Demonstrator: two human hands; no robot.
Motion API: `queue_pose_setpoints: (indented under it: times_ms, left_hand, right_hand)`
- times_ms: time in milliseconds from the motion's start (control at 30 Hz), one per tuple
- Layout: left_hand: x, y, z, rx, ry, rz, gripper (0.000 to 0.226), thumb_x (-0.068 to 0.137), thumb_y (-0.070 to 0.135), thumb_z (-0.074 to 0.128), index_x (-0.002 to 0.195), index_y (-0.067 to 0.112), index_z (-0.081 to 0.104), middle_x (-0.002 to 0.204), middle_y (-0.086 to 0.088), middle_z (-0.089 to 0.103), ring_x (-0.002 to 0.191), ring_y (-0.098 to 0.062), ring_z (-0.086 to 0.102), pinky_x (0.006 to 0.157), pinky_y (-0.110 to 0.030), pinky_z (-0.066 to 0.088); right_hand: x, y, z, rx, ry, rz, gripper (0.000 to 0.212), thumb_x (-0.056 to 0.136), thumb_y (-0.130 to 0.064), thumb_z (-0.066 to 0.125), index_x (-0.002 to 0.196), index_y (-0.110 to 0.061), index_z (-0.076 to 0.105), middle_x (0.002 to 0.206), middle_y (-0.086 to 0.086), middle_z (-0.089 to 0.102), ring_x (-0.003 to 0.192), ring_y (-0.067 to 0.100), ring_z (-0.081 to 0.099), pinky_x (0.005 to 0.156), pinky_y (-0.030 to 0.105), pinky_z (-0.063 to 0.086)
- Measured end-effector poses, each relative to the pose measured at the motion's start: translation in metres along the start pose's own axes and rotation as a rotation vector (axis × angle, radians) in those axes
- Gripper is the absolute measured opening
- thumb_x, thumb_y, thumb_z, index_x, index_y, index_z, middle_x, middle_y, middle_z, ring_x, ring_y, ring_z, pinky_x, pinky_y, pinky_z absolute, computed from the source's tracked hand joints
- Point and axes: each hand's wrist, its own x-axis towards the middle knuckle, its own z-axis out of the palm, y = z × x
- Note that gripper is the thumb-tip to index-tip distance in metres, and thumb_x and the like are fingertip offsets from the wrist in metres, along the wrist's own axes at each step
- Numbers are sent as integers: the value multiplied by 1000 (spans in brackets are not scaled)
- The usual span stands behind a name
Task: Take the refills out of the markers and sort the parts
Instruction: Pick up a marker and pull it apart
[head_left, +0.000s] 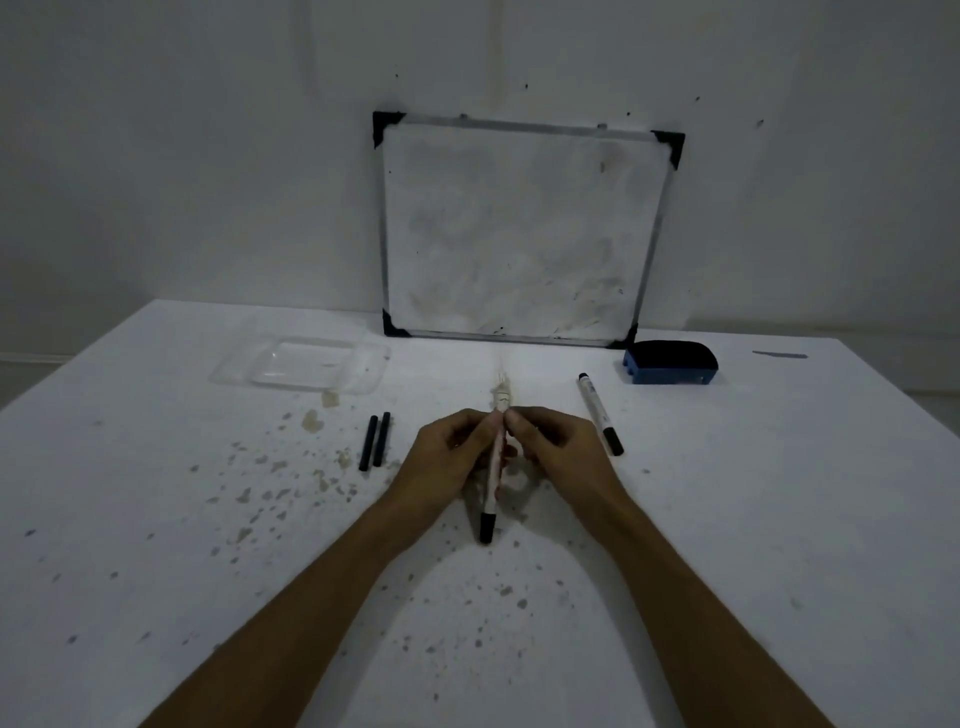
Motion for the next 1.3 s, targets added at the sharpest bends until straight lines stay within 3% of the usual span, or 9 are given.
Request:
queue_pose_setpoints:
  times_ms: [133, 300, 467, 567, 700, 833, 900, 1100, 1300]
  left_hand:
    - [0, 1, 1, 26, 1, 1, 36, 98, 40, 63, 100, 7, 78, 85, -5, 81, 76, -15, 77, 71, -20, 58]
    - [0, 3, -1, 122, 114, 108, 49, 92, 60, 51, 102, 13, 61, 78, -4, 66, 69, -17, 65, 66, -32, 55]
    - [-5, 4, -11, 272, -39, 268, 34, 106, 50, 36, 114, 23, 54, 75, 11, 57, 66, -11, 53, 61, -27, 48]
    - [-5, 1, -13, 412, -130, 314, 31, 111, 38, 35, 101, 18, 56, 69, 16, 53, 59, -2, 46, 58, -18, 41]
    - [-4, -1, -15, 593, -142, 414, 36, 112, 32, 33, 78, 34, 44, 65, 15, 49, 59, -4, 47, 60, -14, 35]
    - [9, 1, -13, 664, -97, 268, 45, 111, 38, 33, 69, 35, 49, 65, 11, 55, 61, 1, 56, 64, -19, 40]
    - [10, 3, -14, 701, -77, 200, 47, 111, 41, 33, 68, 36, 51, 64, 13, 55, 62, 12, 57, 61, -10, 39]
    - [-9, -2, -18, 627, -158, 294, 40, 111, 46, 26, 86, 23, 47, 61, 3, 50, 50, -7, 42, 51, -18, 36]
    - [-6, -9, -7, 778, -84, 424, 48, 111, 32, 31, 65, 37, 41, 51, 13, 42, 46, -6, 46, 53, -12, 30]
  right_hand:
    - [1, 1, -4, 24, -34, 32, 27, 98, -34, 62, 114, -16, 75, 92, -11, 77, 82, 3, 68, 74, 20, 51]
    - [-1, -14, -2, 461, -186, 182, 31, 107, -25, 46, 115, -2, 64, 92, 16, 67, 77, 28, 65, 74, 40, 55]
    - [-5, -16, -3, 13, -327, 127, 28, 106, -34, 49, 114, -15, 67, 80, 7, 62, 49, 12, 45, 44, 23, 37]
    - [-6, -11, -9, 106, -394, 241, 30, 105, -35, 50, 103, -14, 70, 70, 3, 57, 46, 11, 36, 43, 22, 26]
    - [-6, -7, -19, 198, -535, 354, 34, 103, -40, 52, 97, -19, 78, 67, -2, 48, 51, 13, 26, 48, 30, 13]
    - [-12, -4, -6, -183, -258, 1, 31, 103, -36, 55, 114, -18, 78, 64, -17, 63, 49, 5, 54, 47, 14, 37]
    - [-11, 1, -1, -317, -186, -133, 29, 102, -37, 57, 112, -20, 79, 67, -15, 68, 56, 6, 62, 53, 14, 44]
    - [-3, -14, -17, 70, -491, 356, 43, 104, -44, 49, 94, -13, 79, 64, 2, 40, 48, 13, 29, 40, 22, 22]
    - [-5, -17, -26, -20, -616, 358, 44, 104, -44, 45, 80, -29, 79, 61, -1, 36, 48, 12, 27, 43, 25, 20]
